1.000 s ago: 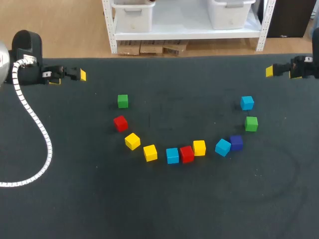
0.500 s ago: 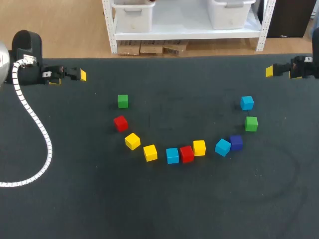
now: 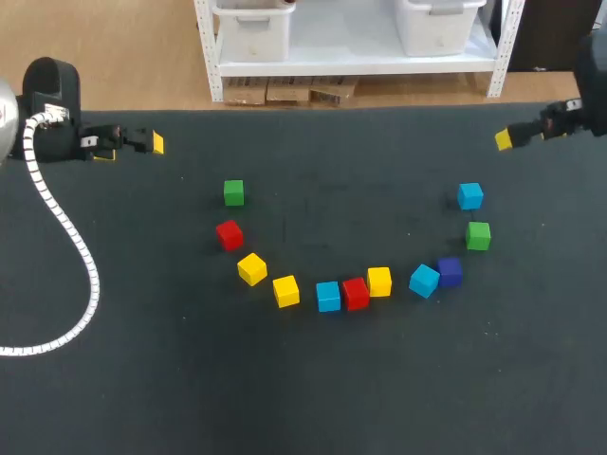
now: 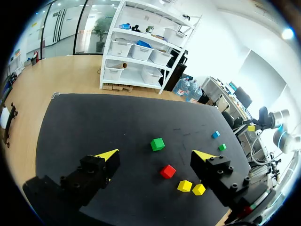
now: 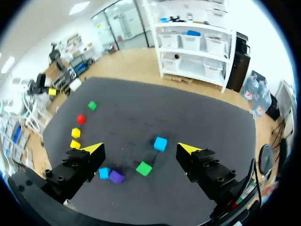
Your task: Place the blue cubes, place green cubes on the blue cubes, place the yellow cubes on the green cubes, then place the red cubes on the yellow cubes, and place purple cube on the red cubes.
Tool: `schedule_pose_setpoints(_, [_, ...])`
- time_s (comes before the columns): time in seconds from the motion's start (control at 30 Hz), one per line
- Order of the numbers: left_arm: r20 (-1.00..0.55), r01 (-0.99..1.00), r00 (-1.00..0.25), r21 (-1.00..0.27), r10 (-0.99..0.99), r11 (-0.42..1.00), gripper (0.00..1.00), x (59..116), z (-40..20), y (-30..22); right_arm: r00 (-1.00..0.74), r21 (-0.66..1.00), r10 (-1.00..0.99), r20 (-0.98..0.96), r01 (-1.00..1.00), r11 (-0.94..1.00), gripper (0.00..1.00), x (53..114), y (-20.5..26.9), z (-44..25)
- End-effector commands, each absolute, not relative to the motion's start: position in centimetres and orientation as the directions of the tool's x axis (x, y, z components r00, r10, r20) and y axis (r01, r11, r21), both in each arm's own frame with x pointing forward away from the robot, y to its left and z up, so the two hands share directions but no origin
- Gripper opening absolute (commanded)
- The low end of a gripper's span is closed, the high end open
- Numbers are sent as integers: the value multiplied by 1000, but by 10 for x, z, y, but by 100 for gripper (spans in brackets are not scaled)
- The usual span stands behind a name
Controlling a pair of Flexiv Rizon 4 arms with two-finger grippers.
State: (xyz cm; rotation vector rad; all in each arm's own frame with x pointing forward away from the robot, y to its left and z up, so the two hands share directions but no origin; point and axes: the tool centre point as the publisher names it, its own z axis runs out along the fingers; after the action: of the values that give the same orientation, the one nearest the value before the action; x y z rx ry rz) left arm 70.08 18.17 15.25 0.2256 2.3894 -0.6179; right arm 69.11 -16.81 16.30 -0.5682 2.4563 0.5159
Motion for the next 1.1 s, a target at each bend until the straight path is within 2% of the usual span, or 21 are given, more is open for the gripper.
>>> schedule_pose_setpoints(0.03, [-635, 311, -773, -375, 3, 873, 100, 701, 152, 182, -783, 134, -371, -500, -493, 859, 100, 687, -150, 165])
schedule_pose_setpoints(0.33, [-635, 311, -773, -375, 3, 873, 100, 701, 152, 182, -813, 30, -475, -336, -513, 858, 100, 712, -128, 99])
schedule_pose_setpoints(1.1, [-635, 311, -773, -375, 3, 873, 100, 701, 152, 182, -939, 35, -341, -34, -342, 939, 100, 770, -149, 11])
